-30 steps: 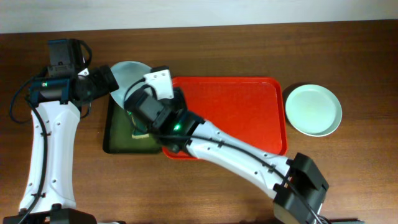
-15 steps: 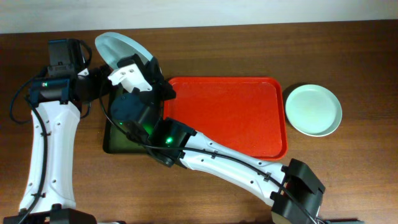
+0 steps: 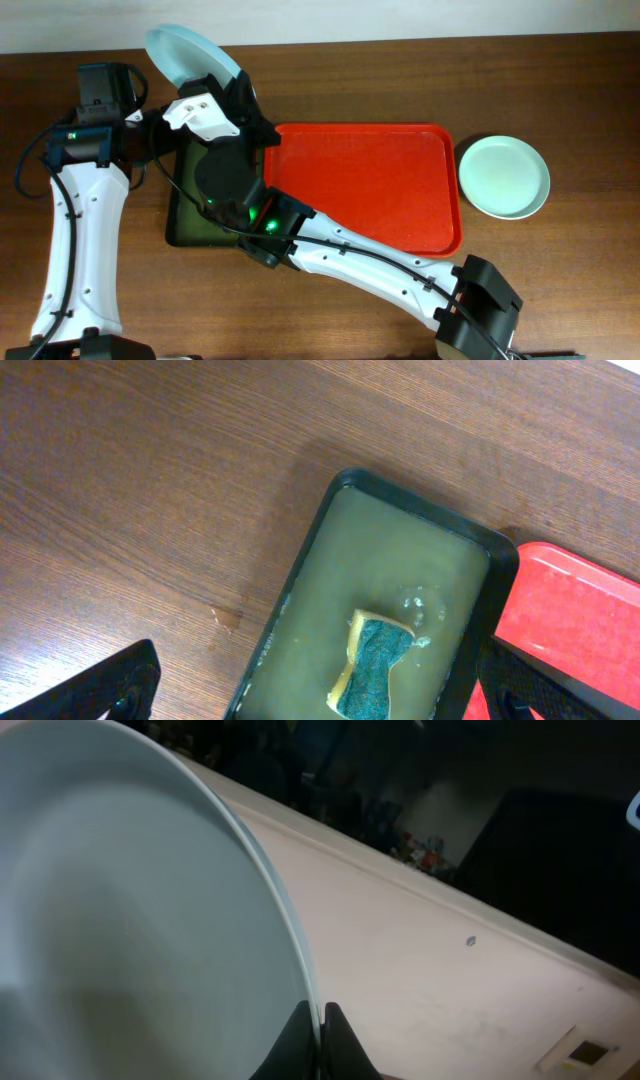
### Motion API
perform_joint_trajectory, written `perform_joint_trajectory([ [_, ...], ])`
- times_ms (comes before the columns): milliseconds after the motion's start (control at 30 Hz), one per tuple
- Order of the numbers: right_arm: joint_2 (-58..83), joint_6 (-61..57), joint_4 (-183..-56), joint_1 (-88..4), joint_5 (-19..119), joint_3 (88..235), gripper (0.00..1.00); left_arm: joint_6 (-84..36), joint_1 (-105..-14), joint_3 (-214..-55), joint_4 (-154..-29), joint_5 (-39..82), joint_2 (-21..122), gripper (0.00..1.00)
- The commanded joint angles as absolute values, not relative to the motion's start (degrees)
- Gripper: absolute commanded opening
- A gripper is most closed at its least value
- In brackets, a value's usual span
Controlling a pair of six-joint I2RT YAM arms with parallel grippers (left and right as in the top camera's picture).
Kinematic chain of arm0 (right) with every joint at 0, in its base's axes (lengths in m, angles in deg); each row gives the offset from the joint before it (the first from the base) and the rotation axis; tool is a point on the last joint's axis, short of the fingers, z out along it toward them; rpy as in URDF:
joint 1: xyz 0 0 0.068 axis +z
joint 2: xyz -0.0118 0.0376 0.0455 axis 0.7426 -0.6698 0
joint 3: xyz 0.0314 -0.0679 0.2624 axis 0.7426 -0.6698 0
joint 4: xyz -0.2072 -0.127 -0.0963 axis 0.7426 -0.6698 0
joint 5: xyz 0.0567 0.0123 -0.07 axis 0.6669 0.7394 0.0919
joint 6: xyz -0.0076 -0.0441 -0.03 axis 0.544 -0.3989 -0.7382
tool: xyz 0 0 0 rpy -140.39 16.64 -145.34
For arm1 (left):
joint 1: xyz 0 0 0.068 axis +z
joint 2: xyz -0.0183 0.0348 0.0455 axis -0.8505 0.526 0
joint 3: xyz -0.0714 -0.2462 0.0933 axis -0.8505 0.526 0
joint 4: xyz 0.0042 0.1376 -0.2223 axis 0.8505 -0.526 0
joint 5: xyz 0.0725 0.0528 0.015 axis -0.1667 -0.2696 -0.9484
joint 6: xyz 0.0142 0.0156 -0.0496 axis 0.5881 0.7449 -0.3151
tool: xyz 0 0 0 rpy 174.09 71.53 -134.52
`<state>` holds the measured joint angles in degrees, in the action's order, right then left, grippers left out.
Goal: Clean dirty plates on tray and stack at the side
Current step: 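Lift the blue plate with the right gripper and tilt it over the black tray, then place the blue plate onto the plate stack right of the red tray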
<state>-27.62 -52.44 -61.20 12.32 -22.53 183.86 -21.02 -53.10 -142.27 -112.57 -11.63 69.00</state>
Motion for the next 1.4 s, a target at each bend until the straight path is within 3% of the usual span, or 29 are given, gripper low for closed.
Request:
perform_joint_trajectory([
  [0,-27.34,-54.98,-60.79,12.36,-23.01,184.77,0.04,-21.59,-52.95,-142.07,-112.46,-12.07,69.31,0.99],
  [600,-27.34,-52.77,-65.11,12.28,-23.03,184.77,0.05,-21.59,-52.95,-142.05,-112.46,-12.07,69.31,0.99],
  [700,-27.34,-37.69,-77.49,10.55,-22.99,184.77,0.04,-21.59,-52.95,-142.07,-112.46,-12.07,69.31,1.0],
  [767,-27.34,-19.35,-91.91,8.76,-21.04,184.75,0.05,-21.59,-52.95,-142.07,-112.46,-12.07,69.31,0.99],
  [867,-27.34,-2.3,-107.71,6.09,-6.75,184.75,0.05,-21.59,-52.95,-142.05,-112.46,-12.05,69.31,0.99],
  [1000,-27.34,6.18,-117.46,2.46,8.79,184.75,0.04,-21.59,-52.95,-142.05,-112.46,-12.07,69.31,0.99],
  [1133,-26.57,6.2,-119.06,-1.3,8.94,184.75,0.04,-21.59,-52.95,-142.05,-112.46,-12.07,69.31,0.99],
  [1267,-21.81,19.95,-123.08,-8.44,10.08,184.77,0.04,-21.59,-52.95,-142.05,-112.46,-12.07,69.33,0.99],
  [1367,-20.19,19.88,-129.35,-16.47,14.71,184.77,0.04,-21.59,-52.95,-142.07,-112.46,-12.07,69.31,0.99],
])
